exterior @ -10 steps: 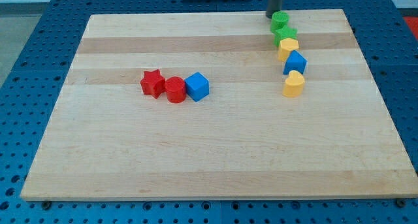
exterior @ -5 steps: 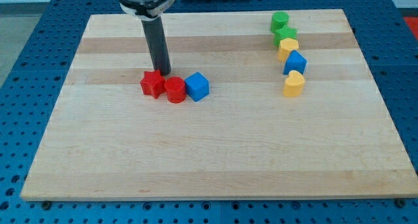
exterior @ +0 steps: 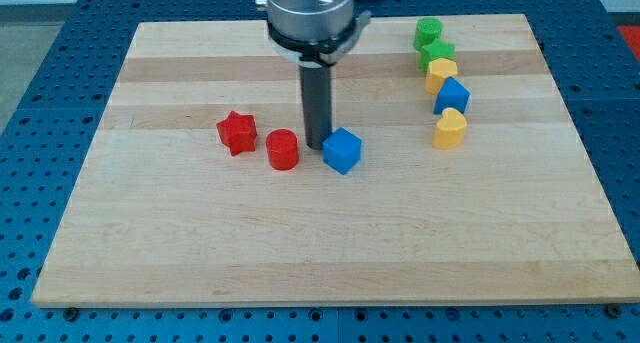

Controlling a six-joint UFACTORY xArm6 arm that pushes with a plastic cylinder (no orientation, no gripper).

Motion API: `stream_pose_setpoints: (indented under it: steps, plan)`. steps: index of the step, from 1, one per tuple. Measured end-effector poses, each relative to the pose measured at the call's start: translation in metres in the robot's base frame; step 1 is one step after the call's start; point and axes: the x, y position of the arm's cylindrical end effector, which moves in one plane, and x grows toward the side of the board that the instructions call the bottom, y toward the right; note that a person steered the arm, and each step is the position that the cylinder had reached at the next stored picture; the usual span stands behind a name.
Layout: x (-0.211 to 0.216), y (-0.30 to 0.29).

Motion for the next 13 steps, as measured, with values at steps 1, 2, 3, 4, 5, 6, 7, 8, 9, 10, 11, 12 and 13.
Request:
stream_pose_setpoints:
  steps: [1,2,3,4,5,6,7,8,9,10,11,12,13]
  plan:
    - [0.009,0.027]
    - [0.008,0.022]
    - [0.023,0.009]
    - [0.041,0.012]
    - [0.043,0.013]
    - [0.044,0.034]
    - [0.037,0.047]
    - [0.024,0.043]
    - [0.022,0.040]
    - [0.022,0.045]
    - [0.022,0.072]
    - [0.022,0.103]
    - [0.022,0.105]
